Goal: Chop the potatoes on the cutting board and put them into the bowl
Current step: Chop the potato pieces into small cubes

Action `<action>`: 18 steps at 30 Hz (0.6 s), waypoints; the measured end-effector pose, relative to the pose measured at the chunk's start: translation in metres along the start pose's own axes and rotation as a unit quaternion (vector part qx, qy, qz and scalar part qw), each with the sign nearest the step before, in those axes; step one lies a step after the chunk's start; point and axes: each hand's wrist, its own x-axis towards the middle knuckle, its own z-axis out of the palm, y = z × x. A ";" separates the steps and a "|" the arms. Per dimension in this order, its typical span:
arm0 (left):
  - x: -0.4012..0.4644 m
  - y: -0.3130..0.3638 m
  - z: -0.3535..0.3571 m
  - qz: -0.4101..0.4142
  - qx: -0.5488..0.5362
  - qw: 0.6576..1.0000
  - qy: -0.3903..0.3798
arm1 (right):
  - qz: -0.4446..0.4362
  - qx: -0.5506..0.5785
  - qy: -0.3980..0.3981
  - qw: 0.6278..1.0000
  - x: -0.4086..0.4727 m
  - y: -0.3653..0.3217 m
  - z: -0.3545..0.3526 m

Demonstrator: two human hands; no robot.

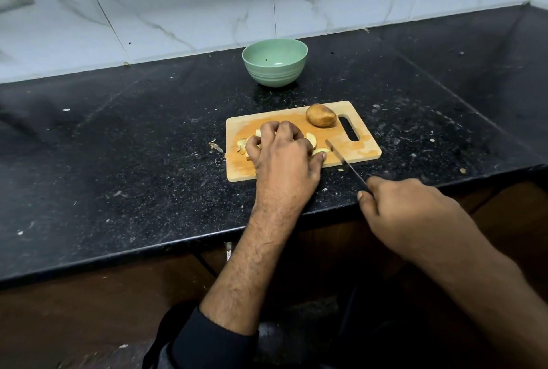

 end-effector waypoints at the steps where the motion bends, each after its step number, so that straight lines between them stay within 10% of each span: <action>1: 0.001 -0.001 0.000 -0.002 -0.006 1.000 -0.003 | -0.004 0.001 0.002 1.000 -0.001 -0.002 0.000; 18: 0.001 -0.003 0.001 -0.016 -0.037 0.999 -0.008 | -0.003 0.039 -0.010 0.999 -0.003 -0.006 -0.007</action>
